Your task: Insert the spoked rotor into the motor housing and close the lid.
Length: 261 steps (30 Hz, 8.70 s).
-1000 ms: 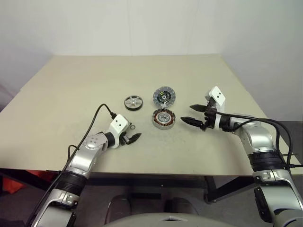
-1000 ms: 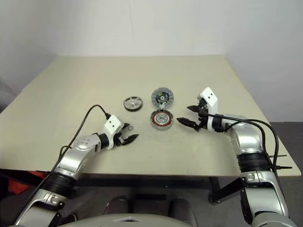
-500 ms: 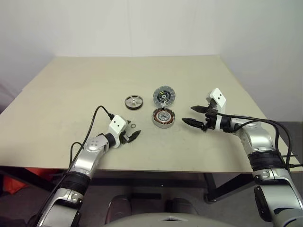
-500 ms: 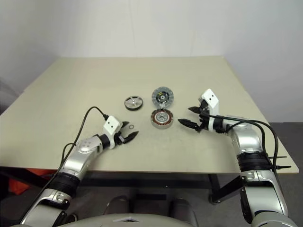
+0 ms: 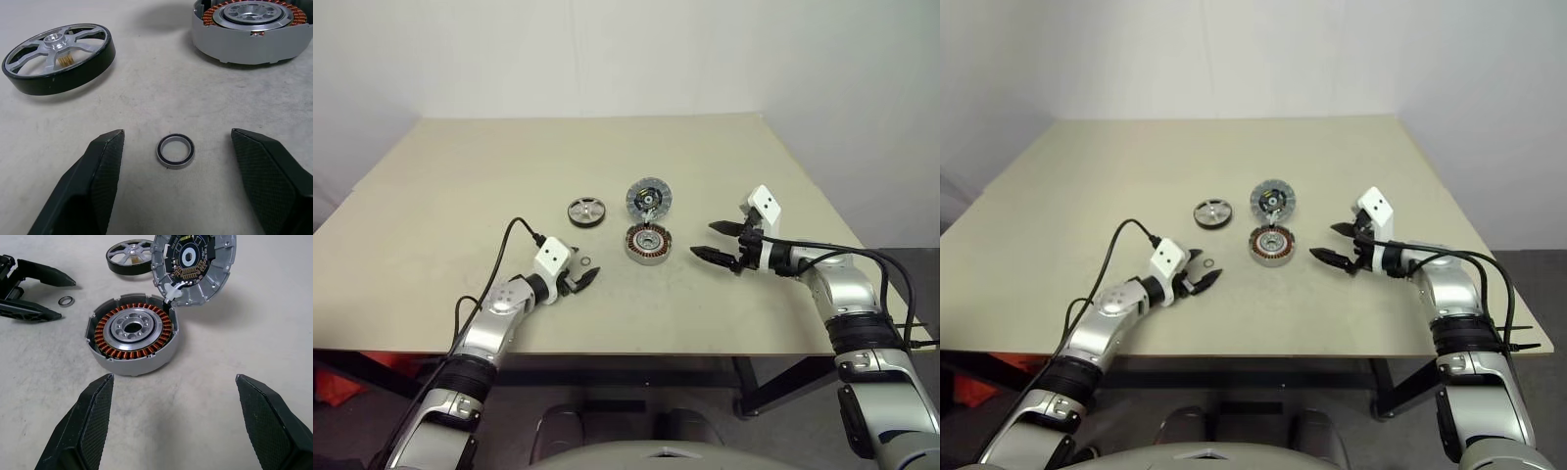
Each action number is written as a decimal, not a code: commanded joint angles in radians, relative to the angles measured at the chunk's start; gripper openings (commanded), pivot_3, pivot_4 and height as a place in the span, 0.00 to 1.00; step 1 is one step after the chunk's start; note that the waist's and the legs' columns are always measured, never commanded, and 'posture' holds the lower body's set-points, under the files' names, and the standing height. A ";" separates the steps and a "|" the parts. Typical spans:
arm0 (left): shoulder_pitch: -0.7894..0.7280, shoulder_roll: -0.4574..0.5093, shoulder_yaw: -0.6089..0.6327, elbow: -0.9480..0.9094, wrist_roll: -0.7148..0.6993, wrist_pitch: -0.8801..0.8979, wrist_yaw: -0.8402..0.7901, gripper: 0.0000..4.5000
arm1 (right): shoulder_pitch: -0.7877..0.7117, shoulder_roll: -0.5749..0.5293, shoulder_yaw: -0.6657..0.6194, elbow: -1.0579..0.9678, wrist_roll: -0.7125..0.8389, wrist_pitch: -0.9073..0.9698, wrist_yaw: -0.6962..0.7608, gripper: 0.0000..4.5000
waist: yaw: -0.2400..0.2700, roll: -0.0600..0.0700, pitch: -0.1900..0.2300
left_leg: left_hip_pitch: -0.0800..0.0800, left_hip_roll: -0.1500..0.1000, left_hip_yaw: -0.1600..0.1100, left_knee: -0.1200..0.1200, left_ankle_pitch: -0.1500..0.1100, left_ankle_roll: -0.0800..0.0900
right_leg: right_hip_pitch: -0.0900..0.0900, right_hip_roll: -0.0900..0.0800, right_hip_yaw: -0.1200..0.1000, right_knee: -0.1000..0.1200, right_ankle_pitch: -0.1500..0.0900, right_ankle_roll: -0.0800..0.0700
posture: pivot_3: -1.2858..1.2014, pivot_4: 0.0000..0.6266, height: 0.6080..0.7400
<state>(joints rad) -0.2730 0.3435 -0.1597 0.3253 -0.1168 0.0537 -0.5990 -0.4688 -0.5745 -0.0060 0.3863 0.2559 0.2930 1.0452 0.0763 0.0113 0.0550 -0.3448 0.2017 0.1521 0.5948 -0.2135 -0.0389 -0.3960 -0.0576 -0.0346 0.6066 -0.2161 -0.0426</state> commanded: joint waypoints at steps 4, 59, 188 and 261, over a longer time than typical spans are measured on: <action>0.023 0.034 0.017 0.014 0.032 0.073 0.008 0.42 | -0.033 0.005 -0.005 -0.069 0.015 0.029 -0.012 1.00 | -0.006 0.000 0.000 | 0.000 0.000 0.000 0.000 0.000 0.000 | 0.000 0.000 0.000 0.000 0.000 0.000 | 0.52 0.00 1.00; 0.090 0.048 0.078 -0.105 -0.033 0.105 0.040 0.15 | -0.053 0.006 -0.003 -0.048 0.002 0.036 -0.019 1.00 | -0.033 0.001 -0.001 | 0.005 0.001 0.002 -0.017 0.005 -0.008 | -0.004 0.002 -0.001 0.000 0.001 -0.002 | 0.52 0.00 1.00; -0.089 -0.057 0.268 -0.256 -0.171 0.335 0.079 0.52 | -0.139 0.258 0.139 -0.055 -0.066 0.024 -0.177 0.34 | 0.016 -0.003 0.001 | -0.005 -0.001 -0.001 -0.013 0.004 -0.006 | -0.009 0.000 -0.004 0.001 0.006 -0.012 | 0.52 0.00 1.00; -0.066 -0.020 0.252 -0.243 -0.169 0.293 0.103 0.52 | -0.168 0.239 0.100 -0.082 -0.070 -0.005 -0.105 0.01 | 0.018 -0.007 0.003 | -0.004 0.000 -0.002 -0.012 0.005 -0.008 | -0.007 0.000 -0.004 0.003 0.007 -0.013 | 0.52 0.00 1.00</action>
<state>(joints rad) -0.3331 0.3163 0.0801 0.1078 -0.2848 0.3658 -0.4971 -0.5980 -0.3411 0.1346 0.3782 0.1297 0.2746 0.9373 0.0940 0.0047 0.0580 -0.3490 0.2018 0.1504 0.5823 -0.2085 -0.0466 -0.4033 -0.0575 -0.0388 0.6096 -0.2089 -0.0559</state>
